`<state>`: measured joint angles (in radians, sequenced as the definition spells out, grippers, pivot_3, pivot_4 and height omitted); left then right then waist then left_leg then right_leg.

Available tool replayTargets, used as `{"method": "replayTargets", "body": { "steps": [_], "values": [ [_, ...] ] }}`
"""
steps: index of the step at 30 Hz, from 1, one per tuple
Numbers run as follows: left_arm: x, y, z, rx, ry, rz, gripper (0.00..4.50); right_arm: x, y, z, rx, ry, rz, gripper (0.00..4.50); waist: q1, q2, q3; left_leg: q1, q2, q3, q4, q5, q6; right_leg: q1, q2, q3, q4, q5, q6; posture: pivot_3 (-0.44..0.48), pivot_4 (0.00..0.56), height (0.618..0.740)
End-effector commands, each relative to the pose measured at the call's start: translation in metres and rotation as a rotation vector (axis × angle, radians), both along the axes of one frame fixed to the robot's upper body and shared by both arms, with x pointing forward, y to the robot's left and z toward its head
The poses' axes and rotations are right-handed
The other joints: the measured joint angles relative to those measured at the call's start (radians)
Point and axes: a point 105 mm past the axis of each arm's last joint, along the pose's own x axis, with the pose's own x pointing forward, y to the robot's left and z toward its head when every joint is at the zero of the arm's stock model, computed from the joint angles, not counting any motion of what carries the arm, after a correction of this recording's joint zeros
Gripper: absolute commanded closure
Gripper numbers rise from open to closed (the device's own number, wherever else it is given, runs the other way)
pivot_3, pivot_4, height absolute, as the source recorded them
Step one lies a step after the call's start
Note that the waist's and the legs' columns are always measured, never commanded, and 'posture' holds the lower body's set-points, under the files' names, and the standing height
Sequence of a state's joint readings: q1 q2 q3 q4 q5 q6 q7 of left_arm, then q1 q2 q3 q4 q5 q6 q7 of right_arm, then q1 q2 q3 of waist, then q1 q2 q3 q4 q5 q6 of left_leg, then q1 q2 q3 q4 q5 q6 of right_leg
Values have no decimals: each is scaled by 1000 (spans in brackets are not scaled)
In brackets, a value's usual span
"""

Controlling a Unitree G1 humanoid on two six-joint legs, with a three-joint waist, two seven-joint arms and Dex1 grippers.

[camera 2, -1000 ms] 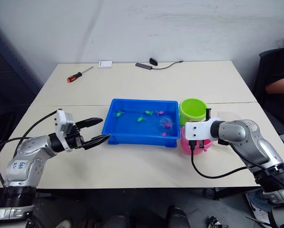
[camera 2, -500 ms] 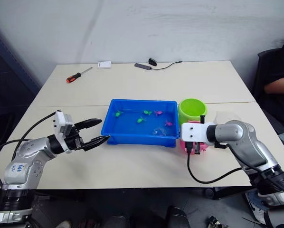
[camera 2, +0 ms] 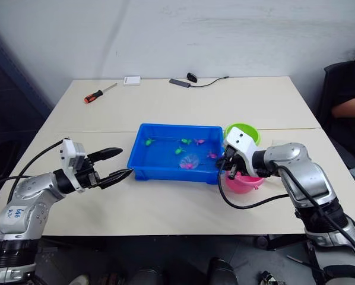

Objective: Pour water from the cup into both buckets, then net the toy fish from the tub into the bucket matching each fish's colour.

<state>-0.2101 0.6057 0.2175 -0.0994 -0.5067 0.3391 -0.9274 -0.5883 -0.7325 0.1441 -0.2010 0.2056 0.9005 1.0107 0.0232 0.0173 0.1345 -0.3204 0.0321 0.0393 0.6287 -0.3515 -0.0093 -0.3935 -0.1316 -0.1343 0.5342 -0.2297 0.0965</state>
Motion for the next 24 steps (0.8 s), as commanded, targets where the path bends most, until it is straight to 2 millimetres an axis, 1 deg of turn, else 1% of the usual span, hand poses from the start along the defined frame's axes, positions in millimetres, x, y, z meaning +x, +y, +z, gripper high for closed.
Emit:
{"method": "replayTargets", "body": {
  "steps": [1, 5, 8, 14, 18, 21, 24],
  "values": [
    [0, -1, 13, 4, -47, -21, 33, 2, 0, 28, 52, -81, -22, 4500, 0, 0, 0, 0, 0, 0, 0, 0, 0, 0, 0, 0, 0, 0, 0, 0, 150, 740],
    [3, -5, 14, 4, -54, -40, 33, -1, -6, 37, 74, -101, -37, 4500, 1, 0, 0, 0, 0, 2, 0, 0, 0, 0, 0, -1, 0, 0, 1, 0, 150, 740],
    [8, -13, 15, 0, -63, -79, 33, -12, -23, 56, 125, -153, -93, 4500, 1, 0, 0, 0, 0, 2, 0, 0, 0, 0, 0, -1, 1, 1, 1, 0, 150, 740],
    [17, -19, 17, 1, -71, -120, 33, -29, -54, 74, 156, -223, -217, 4500, 3, 0, 0, -3, -1, 4, 0, 0, 0, 0, 1, -2, 0, 1, 1, 0, 150, 740],
    [24, -21, 19, 8, -76, -145, 33, -41, -77, 77, 129, -260, -306, 4500, 3, -1, 0, -3, -1, 4, 0, 0, 0, 1, 1, -2, -3, 0, 1, 0, 150, 740],
    [29, -23, 20, 10, -80, -165, 33, -54, -92, 73, 97, -267, -368, 4500, 3, -1, 0, -3, -1, 6, 0, 0, -1, 1, 1, -2, -4, 0, 1, 0, 150, 740],
    [32, -25, 20, 12, -81, -183, 33, -63, -101, 68, 66, -274, -408, 4500, 3, -1, 0, -4, -1, 7, -1, 0, 0, 1, 1, -2, -5, 0, 1, 0, 150, 740]
  ]
}}
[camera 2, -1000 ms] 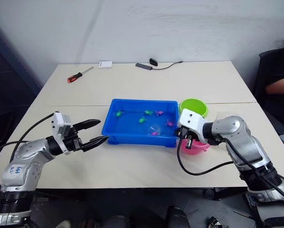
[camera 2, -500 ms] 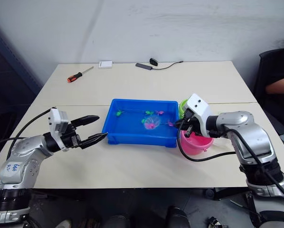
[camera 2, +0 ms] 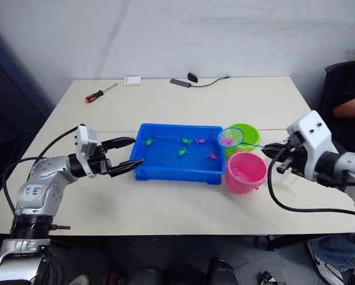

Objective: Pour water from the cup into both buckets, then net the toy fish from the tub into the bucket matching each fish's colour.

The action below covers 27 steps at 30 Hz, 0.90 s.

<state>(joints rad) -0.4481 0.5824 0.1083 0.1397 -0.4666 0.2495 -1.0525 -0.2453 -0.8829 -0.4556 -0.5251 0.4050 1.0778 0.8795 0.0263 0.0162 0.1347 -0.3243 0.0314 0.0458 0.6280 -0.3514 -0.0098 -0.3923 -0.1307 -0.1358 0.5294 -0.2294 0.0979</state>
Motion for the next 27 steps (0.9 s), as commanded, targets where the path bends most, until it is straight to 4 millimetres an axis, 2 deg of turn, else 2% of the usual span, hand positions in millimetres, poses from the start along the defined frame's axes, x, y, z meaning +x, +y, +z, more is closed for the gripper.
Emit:
{"method": "replayTargets", "body": {
  "steps": [1, 7, 10, 13, 20, 27],
  "values": [
    [3, -3, 8, 3, -37, -36, 33, -16, -10, 10, -62, -71, -50, 4500, -1, 0, 0, 0, 0, 0, 0, 0, 0, 0, 0, 0, 0, 0, 0, 0, 150, 740],
    [6, -7, 8, 3, -41, -63, 33, -31, -19, 0, -157, -80, -89, 4500, -1, -3, 2, -1, 0, 1, 0, 0, 0, 0, 0, 0, -2, 0, 0, 0, 150, 740],
    [7, -7, 7, 5, -40, -67, 33, -35, -23, -6, -258, -104, -94, 4500, 0, -3, 2, -2, 0, 1, 0, 0, 0, 0, 0, 0, -3, 0, 0, 0, 150, 740],
    [8, -7, 7, 7, -40, -70, 33, -36, -24, -1, -389, -244, -93, 4500, 0, -4, 2, -3, 0, 1, 0, 0, 0, 0, 0, 0, -4, 0, 0, 0, 150, 740],
    [9, -9, 7, 7, -42, -78, 33, -41, -27, -9, -621, -392, -39, 4500, -1, -5, 3, -4, 0, 2, 0, 1, 0, 1, 1, 1, -6, 0, 2, 0, 150, 740],
    [9, -10, 6, 5, -40, -79, 33, -44, -29, -26, -789, -433, 29, 4500, -2, -5, 3, -4, 0, 2, 0, 1, 0, 1, 1, 1, -6, 0, 2, 0, 150, 740]
  ]
}}
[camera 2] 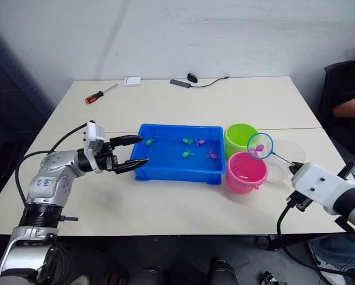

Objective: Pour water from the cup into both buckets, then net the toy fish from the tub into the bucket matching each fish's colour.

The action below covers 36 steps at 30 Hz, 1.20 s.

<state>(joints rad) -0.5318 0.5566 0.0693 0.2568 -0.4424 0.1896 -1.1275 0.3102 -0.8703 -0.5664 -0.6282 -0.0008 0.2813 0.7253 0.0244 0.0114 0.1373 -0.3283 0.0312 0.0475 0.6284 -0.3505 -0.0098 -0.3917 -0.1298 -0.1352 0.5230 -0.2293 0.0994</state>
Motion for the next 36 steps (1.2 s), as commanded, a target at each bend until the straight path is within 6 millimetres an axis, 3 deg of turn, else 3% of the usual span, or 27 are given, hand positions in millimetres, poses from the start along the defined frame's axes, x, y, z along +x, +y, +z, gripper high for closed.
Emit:
{"method": "replayTargets", "body": {
  "steps": [1, 16, 36],
  "values": [
    [1, 1, 6, -3, -29, 0, 33, -4, -1, -9, -194, -63, 50, 4500, 1, 0, 0, 0, 0, 0, 0, 0, 0, 0, 0, 0, 0, 0, 0, 0, 150, 740],
    [-1, 3, 4, -12, -26, 13, 33, -2, -7, -21, -497, -232, 184, 4500, -1, 0, 0, 1, 0, 0, 0, 0, 0, 0, 0, 1, 0, -1, -1, 0, 150, 740],
    [-3, 3, 1, -25, -29, 35, 33, -13, -10, -24, -709, -460, 256, 4500, -1, 0, 0, 3, 0, 2, 0, 1, -1, 1, 0, 3, 1, -2, -2, 0, 150, 740]
  ]
}}
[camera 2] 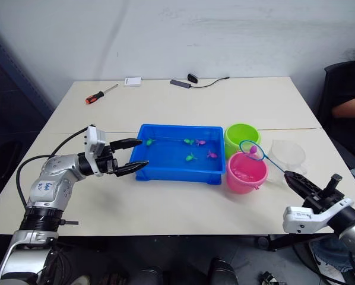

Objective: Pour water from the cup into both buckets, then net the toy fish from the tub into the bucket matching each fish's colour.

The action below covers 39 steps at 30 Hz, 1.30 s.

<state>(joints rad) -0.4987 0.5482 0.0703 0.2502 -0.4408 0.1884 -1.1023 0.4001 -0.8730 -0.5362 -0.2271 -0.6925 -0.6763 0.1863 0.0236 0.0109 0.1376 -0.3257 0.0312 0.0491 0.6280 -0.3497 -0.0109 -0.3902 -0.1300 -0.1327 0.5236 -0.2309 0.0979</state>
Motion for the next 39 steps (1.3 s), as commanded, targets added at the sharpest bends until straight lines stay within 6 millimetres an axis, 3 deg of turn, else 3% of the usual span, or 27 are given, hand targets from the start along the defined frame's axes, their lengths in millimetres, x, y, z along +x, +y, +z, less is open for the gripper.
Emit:
{"method": "replayTargets", "body": {
  "steps": [1, 20, 33, 39],
  "values": [
    [-1, 1, 11, -16, -54, 7, 33, -5, -3, 9, -46, -107, -1, 4500, -1, 0, 0, 0, 0, 0, 0, 0, 0, 0, 0, 0, 0, 0, 0, 0, 150, 740],
    [-2, 2, 9, -13, -51, 13, 33, -16, -4, -1, -222, -252, 48, 4500, -3, 0, 0, 2, 0, 1, -1, -1, 1, 1, 0, 2, 1, -2, -2, 0, 150, 740],
    [-5, 1, 8, -18, -50, 9, 33, -13, 2, -8, -352, -326, 86, 4500, -4, -1, 0, 2, 0, 1, -1, -1, 1, 1, 0, 3, 1, -2, -2, 0, 150, 740],
    [-7, 1, 9, -21, -47, 2, 33, -12, 1, -11, -319, -324, 74, 4500, -4, -1, 0, 2, 0, 1, -1, -1, 1, 1, 0, 3, 1, -3, -2, 0, 150, 740]
  ]
}}
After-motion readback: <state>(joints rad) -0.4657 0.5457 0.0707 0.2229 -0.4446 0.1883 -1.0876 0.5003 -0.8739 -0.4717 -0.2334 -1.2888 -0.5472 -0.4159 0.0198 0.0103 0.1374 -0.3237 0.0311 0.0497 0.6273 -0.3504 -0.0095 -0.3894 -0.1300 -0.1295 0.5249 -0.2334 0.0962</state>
